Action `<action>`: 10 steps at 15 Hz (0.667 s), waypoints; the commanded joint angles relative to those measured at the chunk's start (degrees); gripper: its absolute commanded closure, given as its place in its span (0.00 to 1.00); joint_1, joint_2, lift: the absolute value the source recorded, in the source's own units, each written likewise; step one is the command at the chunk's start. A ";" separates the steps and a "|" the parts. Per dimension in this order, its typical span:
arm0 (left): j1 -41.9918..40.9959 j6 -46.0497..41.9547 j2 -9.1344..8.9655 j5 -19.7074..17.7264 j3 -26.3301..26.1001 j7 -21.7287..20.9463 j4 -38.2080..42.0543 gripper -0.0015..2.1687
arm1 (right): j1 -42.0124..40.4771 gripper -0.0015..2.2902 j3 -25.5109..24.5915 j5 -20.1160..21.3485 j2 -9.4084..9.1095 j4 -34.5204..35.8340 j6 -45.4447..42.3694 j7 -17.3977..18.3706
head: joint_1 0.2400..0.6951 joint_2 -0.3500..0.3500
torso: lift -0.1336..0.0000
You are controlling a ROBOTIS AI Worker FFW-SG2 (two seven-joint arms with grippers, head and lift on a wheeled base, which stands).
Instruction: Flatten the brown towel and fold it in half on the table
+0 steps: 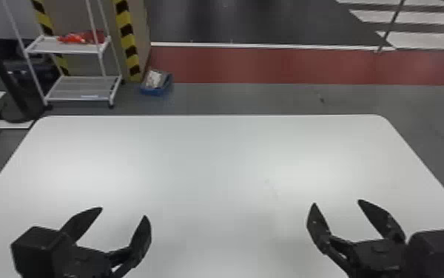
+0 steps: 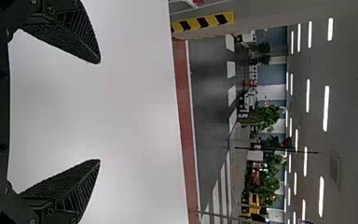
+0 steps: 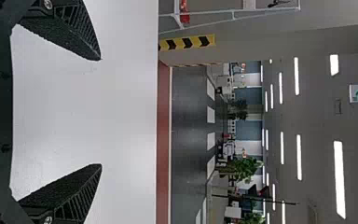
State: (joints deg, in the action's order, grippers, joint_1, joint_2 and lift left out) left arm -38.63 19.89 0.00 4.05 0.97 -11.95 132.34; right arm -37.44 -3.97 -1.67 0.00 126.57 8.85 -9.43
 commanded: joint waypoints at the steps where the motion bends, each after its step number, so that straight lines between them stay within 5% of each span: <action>1: -0.83 -0.42 -0.15 -0.36 0.00 0.00 0.02 0.06 | -1.76 0.03 0.19 0.00 -0.05 0.61 -2.21 0.11 | 1.00 0.44 | 0.04; 10: -5.14 -4.64 -0.15 -0.54 0.09 0.09 2.39 0.06 | -5.80 0.03 0.80 -0.35 -0.05 2.81 -6.43 0.28 | 1.00 0.44 | 0.04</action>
State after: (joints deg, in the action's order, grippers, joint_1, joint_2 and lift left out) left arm -42.86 16.12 0.00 3.57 0.97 -11.85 134.19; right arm -42.65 -3.43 -2.01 0.00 129.16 3.02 -9.17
